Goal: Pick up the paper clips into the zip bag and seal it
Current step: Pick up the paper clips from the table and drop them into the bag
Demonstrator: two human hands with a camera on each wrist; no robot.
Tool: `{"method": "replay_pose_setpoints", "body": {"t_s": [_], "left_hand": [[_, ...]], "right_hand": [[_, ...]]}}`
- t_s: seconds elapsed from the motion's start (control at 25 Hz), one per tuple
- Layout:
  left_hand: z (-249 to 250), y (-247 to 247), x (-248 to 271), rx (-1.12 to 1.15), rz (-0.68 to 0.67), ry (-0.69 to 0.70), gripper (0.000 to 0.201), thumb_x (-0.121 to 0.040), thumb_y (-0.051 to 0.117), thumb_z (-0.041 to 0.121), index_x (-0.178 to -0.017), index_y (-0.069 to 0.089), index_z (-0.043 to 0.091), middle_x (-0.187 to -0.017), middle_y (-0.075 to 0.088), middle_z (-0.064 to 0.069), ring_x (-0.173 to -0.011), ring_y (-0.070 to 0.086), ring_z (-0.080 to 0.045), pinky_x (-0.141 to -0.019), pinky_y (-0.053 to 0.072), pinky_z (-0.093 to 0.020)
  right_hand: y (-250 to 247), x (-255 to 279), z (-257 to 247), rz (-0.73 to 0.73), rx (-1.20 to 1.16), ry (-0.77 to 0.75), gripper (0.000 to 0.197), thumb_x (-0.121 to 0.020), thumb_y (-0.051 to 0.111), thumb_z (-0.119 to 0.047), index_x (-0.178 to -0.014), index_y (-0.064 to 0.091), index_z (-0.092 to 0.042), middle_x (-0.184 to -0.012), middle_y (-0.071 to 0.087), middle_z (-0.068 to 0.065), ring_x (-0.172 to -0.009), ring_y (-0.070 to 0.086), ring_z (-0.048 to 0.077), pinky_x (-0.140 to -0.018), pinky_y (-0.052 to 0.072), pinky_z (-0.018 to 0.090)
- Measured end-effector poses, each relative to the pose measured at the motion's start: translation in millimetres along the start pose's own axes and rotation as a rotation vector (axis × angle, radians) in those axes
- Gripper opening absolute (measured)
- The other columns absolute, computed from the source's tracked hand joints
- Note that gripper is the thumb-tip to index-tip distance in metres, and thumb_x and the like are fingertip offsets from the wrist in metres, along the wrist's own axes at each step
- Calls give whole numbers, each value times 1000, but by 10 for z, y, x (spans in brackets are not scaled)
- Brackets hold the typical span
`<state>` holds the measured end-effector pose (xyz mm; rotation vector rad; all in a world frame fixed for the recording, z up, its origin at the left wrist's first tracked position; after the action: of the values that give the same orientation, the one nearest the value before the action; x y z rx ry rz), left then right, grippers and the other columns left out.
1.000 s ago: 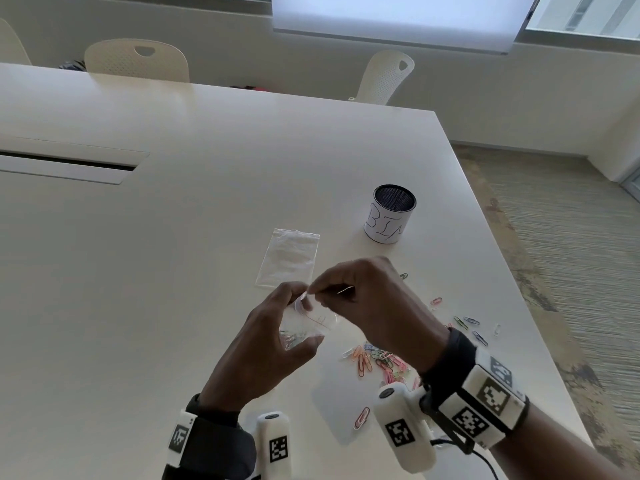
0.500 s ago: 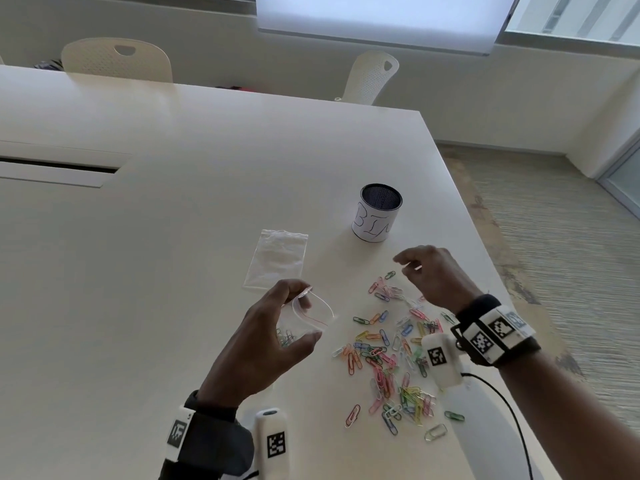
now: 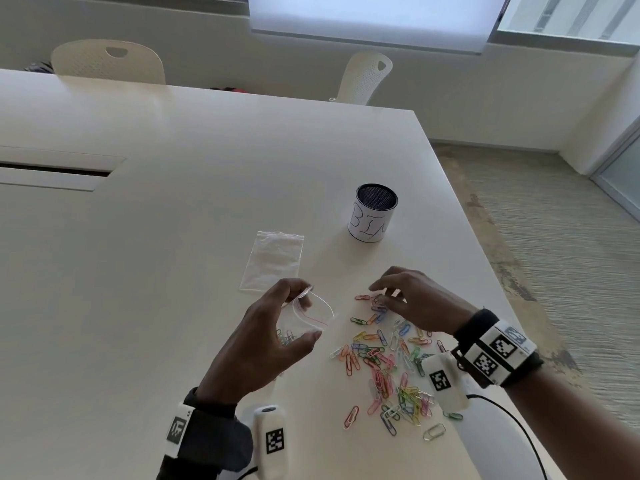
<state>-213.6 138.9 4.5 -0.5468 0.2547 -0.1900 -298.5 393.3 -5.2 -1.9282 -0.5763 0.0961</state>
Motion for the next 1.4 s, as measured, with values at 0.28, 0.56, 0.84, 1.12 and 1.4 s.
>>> {"method": "replay_pose_setpoints", "body": {"t_s": [0.28,0.56,0.84,1.12,1.4], "left_hand": [[-33,39,-55,-7,-18,20,57,-86,83,26,-133,53,32,-114,65,20,-120,62,-3,-97,39,-3],[-69,37,-38,4,-15,28,57,-86,83,27,-133,52,36,-116,64,20,-118,63,-7,-97,44,-10],[-74,55,-48,9,-20,40,57,-86,83,26,-132,53,36,-116,64,19,-119,63,-9,-99,45,-14],[-92,70,-61,15,-23,43,57,-86,83,28,-134,52,34,-115,64,24,-119,62,-4,-98,42,-7],[-78,50,-47,30,-4,48,58,-85,82,26,-135,52,31,-114,64,23,-119,63,-3,-99,40,-5]], "right_hand": [[246,12,-213,29,73,-140,40,-88,74,-52,-122,70,-31,-128,60,-14,-116,52,5,-95,50,24],[79,56,-46,145,138,-128,20,-94,74,-35,-111,73,-24,-117,67,-7,-101,63,10,-89,60,36],[234,285,-87,-24,255,-83,55,-93,68,-49,-146,56,-37,-153,52,-9,-134,48,12,-111,48,32],[380,403,-301,107,277,-164,22,-104,56,-29,-111,75,-21,-114,71,-5,-99,62,9,-85,60,27],[335,261,-359,72,357,-114,14,-104,57,-8,-100,71,-9,-92,68,3,-74,65,9,-67,52,14]]}}
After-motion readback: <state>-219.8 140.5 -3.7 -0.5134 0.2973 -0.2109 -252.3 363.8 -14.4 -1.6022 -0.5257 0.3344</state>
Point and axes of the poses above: each hand's wrist, its own x-axis away from the middle knuckle, its own y-axis out of the palm, z = x × y, the point moved 6 cm from there along -x, towards the middle knuckle
